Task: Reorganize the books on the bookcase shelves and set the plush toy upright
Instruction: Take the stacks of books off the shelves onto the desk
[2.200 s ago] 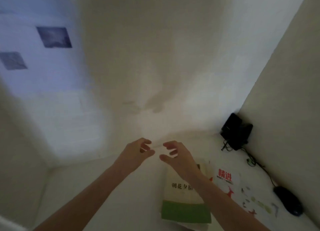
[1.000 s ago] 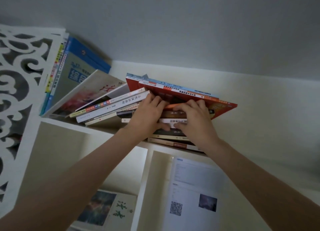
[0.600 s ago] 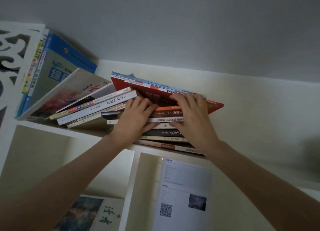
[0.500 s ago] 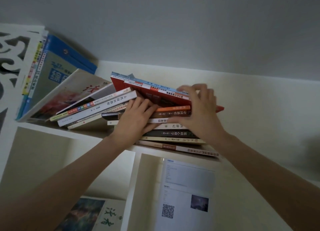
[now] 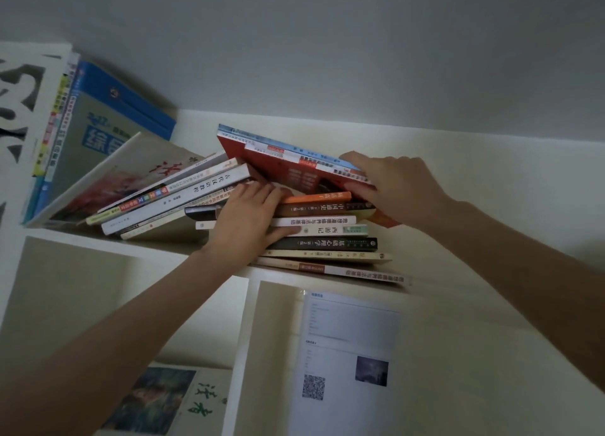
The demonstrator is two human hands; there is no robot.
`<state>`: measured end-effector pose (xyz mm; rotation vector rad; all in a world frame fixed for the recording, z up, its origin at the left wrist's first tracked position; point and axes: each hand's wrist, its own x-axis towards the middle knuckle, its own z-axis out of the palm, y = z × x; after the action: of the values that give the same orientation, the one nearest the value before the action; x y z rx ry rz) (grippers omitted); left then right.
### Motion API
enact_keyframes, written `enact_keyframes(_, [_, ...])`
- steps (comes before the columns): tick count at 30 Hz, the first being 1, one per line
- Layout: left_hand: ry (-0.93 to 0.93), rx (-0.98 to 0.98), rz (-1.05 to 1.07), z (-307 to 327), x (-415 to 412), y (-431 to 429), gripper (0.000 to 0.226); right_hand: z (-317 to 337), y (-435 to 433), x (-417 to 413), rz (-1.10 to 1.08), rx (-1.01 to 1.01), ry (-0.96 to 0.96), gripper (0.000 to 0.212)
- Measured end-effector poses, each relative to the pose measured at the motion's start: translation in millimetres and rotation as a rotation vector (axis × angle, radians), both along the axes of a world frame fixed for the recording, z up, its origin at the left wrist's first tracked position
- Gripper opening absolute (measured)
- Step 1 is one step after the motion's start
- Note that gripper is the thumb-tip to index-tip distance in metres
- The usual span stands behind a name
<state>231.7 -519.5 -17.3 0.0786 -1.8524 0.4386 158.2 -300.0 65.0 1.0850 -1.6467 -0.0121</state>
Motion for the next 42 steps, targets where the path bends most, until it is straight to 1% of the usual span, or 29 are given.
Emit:
enact_keyframes(4, [-0.056,0.028,-0.029,7,-3,9,0.076,-14,70,5,0.030,-0.046,0.095,0.049])
enact_keyframes(5, [-0.071,0.007,-0.025,10,-3,10,0.078,-22,87,5,0.034,-0.060,0.092,0.051])
enact_keyframes(8, [-0.103,-0.104,-0.008,16,-5,10,0.075,-45,129,5,0.019,-0.116,0.030,0.048])
enact_keyframes(10, [-0.107,-0.156,-0.013,18,-5,9,0.077,-55,147,6,0.011,-0.166,0.027,0.052])
enact_keyframes(13, [-0.032,-0.241,-0.028,19,-8,11,0.076,-63,163,5,0.013,-0.211,0.071,0.049])
enact_keyframes(16, [0.034,-0.272,-0.046,22,-5,29,0.066,-62,173,4,0.002,-0.230,0.104,0.044])
enact_keyframes(19, [0.072,-0.288,-0.059,23,4,54,0.057,-62,189,6,-0.018,-0.269,0.094,0.045])
enact_keyframes(23, [0.004,-0.328,-0.050,14,4,78,0.060,-77,199,6,-0.064,-0.270,0.056,0.039])
enact_keyframes(26, [-0.055,-0.308,-0.026,12,3,85,0.061,-89,198,9,-0.103,-0.249,-0.028,0.042])
enact_keyframes(28, [-0.020,-0.300,-0.057,13,4,86,0.065,-90,204,12,-0.134,-0.269,-0.069,0.041])
enact_keyframes(29, [0.020,-0.298,-0.083,12,3,88,0.071,-90,207,13,-0.126,-0.276,-0.055,0.040])
enact_keyframes(30, [0.049,-0.248,-0.130,9,3,93,0.078,-90,211,14,-0.105,-0.279,-0.033,0.039])
enact_keyframes(31, [0.040,-0.140,-0.218,7,3,104,0.083,-91,215,15,-0.081,-0.279,-0.016,0.037])
enact_keyframes(32, [0.009,0.009,-0.373,5,3,119,0.091,-93,218,16,-0.065,-0.274,0.001,0.036])
enact_keyframes(33, [-0.008,0.135,-0.576,5,5,138,0.101,-97,220,17,-0.062,-0.264,0.013,0.038])
enact_keyframes(34, [-0.016,0.188,-0.747,8,7,156,0.108,-102,222,17,-0.063,-0.261,0.022,0.038])
enact_keyframes(35, [-0.028,0.188,-0.859,13,8,171,0.107,-105,223,18,-0.059,-0.273,0.024,0.037])
enact_keyframes(36, [-0.045,0.171,-0.927,18,11,182,0.099,-108,224,18,-0.048,-0.293,0.011,0.035])
enact_keyframes(37, [-0.055,0.145,-0.948,22,13,189,0.082,-110,227,18,-0.038,-0.316,-0.008,0.034])
enact_keyframes(39, [-0.041,0.070,-0.899,27,14,196,0.049,-115,234,16,-0.045,-0.339,-0.005,0.033])
enact_keyframes(40, [-0.031,0.018,-0.862,26,13,197,0.041,-119,239,15,-0.057,-0.340,0.005,0.033])
enact_keyframes(42, [0.010,-0.093,-0.800,19,9,204,0.035,-128,250,14,-0.067,-0.324,0.005,0.031])
